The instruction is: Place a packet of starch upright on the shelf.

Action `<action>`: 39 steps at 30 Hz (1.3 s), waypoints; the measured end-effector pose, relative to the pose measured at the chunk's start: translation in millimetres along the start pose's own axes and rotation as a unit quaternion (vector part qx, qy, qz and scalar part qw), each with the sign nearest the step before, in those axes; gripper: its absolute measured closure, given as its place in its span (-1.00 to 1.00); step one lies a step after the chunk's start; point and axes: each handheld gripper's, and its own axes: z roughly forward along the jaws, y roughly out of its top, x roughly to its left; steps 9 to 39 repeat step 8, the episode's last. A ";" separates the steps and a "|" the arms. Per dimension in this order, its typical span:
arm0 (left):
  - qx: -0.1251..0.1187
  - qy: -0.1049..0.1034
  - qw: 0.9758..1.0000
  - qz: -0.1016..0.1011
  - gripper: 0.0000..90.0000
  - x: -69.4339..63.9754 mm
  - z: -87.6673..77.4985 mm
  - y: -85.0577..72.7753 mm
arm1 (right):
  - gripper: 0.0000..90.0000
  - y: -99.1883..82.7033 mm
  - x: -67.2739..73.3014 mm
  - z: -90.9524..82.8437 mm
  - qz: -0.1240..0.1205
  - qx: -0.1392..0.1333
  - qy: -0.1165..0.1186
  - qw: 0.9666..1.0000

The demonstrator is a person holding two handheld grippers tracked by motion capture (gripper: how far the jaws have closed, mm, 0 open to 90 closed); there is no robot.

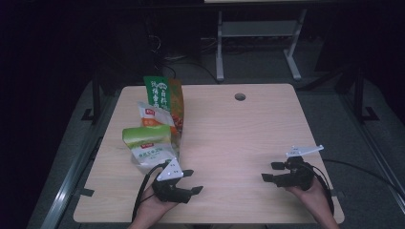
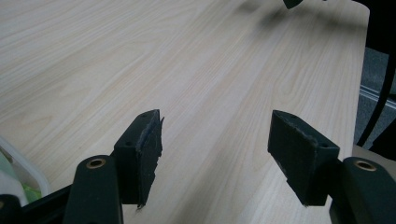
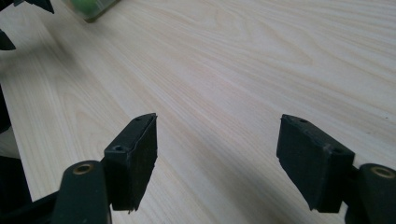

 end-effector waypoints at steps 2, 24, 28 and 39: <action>0.000 -0.001 1.000 0.000 -0.22 0.0 0.2 0.1 | -0.37 -1.3 0.4 -0.7 -0.001 -0.004 0.000 1.000; 0.001 -0.005 1.000 0.001 -0.22 0.1 2.0 0.6 | -0.37 -6.0 0.8 -3.5 0.004 -0.022 -0.003 1.000; 0.001 -0.005 1.000 0.001 -0.22 0.1 2.0 0.6 | -0.37 -6.0 0.8 -3.5 0.004 -0.022 -0.003 1.000; 0.001 -0.005 1.000 0.001 -0.22 0.1 2.0 0.6 | -0.37 -6.0 0.8 -3.5 0.004 -0.022 -0.003 1.000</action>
